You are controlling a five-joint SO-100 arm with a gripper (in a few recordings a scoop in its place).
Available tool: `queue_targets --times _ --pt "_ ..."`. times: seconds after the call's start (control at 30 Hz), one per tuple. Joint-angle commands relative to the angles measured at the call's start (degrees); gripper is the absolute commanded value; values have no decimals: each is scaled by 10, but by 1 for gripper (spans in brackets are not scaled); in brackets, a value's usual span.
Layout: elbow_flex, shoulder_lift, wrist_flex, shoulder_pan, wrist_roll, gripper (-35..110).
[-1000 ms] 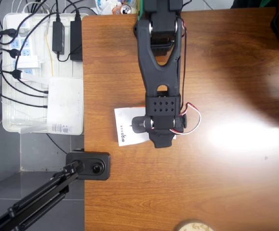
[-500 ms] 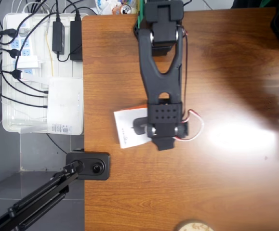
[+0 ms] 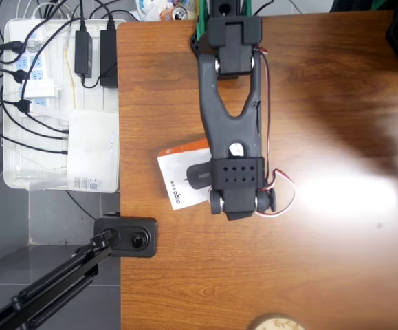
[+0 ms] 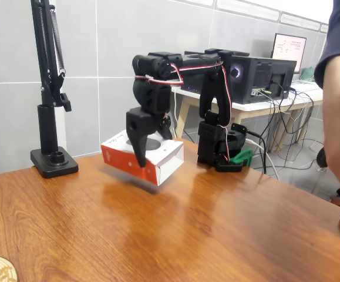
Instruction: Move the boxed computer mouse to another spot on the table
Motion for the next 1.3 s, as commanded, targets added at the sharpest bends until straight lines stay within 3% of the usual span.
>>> queue_targets --times 0.0,0.17,0.43,0.63,0.73,1.07,1.13,1.17,1.2,1.27 --pt "1 30 -9 11 -28 5" --pt "86 67 -136 25 -15 0" --pt "88 83 -142 31 140 0" --pt "191 149 -300 41 96 0" --pt "190 149 -243 46 48 0" --pt "252 234 -241 13 -3 0" --pt "250 230 -269 17 -28 11" --pt "257 229 -298 18 -30 24" --pt "282 238 -354 19 -34 44" --pt "400 255 -606 13 -64 108"
